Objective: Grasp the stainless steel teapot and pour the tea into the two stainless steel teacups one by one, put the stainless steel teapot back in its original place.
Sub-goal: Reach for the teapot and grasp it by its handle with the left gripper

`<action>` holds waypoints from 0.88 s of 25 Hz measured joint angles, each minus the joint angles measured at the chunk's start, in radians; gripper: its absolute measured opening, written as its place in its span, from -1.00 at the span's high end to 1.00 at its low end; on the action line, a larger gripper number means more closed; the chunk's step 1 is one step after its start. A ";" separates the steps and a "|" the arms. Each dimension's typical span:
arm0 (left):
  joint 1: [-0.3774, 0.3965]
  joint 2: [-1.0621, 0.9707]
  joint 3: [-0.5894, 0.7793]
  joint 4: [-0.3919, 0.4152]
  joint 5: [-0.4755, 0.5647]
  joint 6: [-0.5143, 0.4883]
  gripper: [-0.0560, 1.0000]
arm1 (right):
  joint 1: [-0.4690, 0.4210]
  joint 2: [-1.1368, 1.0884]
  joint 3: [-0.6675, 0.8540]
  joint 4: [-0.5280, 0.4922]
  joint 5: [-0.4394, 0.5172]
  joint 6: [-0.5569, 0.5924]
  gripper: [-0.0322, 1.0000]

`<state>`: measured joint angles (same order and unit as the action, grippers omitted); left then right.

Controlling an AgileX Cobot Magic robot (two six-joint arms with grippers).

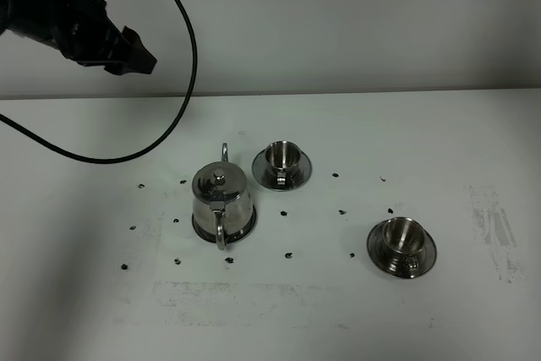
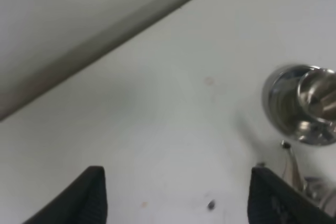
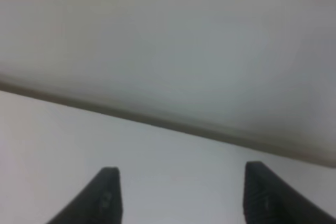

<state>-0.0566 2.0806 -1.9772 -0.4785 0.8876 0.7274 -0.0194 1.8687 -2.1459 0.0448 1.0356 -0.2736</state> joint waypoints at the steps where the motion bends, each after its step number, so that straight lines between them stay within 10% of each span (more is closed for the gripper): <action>1: -0.003 -0.027 0.003 0.024 0.004 -0.014 -0.21 | 0.012 -0.055 0.054 -0.011 -0.019 0.004 0.00; 12: -0.015 -0.451 0.534 0.220 -0.292 -0.052 -0.21 | 0.045 -0.662 0.762 -0.062 -0.300 0.084 0.01; 22: -0.019 -0.500 0.729 0.204 -0.500 -0.092 -0.21 | 0.045 -1.154 1.152 -0.066 -0.270 0.211 0.01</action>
<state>-0.0752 1.5808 -1.2477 -0.2742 0.3876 0.6350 0.0256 0.7145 -0.9941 -0.0208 0.7655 -0.0623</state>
